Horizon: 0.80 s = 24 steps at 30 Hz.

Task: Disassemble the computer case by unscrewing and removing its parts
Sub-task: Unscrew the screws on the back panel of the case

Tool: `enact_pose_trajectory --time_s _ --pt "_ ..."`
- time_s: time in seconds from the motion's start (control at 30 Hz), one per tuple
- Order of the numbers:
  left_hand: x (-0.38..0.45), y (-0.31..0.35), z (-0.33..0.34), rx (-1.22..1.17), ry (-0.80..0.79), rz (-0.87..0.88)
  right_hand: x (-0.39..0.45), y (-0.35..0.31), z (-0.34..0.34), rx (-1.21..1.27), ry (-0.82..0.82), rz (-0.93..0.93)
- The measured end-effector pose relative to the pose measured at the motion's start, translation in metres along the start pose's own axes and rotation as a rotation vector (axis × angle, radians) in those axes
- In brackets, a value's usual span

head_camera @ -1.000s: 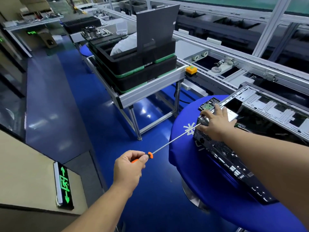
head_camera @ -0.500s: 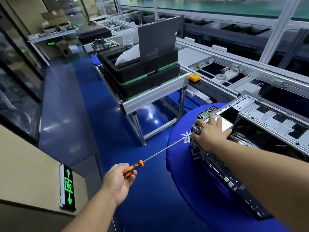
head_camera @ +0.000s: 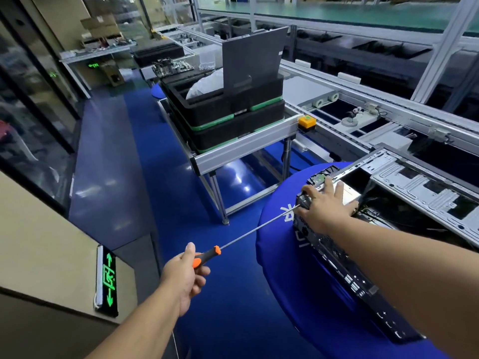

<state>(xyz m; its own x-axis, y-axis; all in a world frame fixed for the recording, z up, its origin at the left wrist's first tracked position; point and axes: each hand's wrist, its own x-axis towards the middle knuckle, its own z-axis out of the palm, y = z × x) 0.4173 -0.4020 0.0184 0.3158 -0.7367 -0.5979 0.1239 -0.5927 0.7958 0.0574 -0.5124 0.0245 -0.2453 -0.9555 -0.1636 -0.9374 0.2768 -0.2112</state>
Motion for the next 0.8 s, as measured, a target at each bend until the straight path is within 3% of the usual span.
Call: enact_pose_trajectory --time_s 0.33,0.57,0.8 --pt "-0.0066 -0.0027 -0.0063 -0.158 -0.145 0.201 0.0003 -0.0012 -0.0011 0.002 -0.013 0.006" --pt "0.0014 -0.0062 -0.0071 -0.149 -0.132 0.200 0.0000 -0.0021 -0.0015 -0.014 -0.023 0.004" --pt "0.0024 -0.0065 -0.0074 0.041 -0.005 0.115 -0.0029 -0.0008 -0.0025 -0.002 -0.028 -0.009"
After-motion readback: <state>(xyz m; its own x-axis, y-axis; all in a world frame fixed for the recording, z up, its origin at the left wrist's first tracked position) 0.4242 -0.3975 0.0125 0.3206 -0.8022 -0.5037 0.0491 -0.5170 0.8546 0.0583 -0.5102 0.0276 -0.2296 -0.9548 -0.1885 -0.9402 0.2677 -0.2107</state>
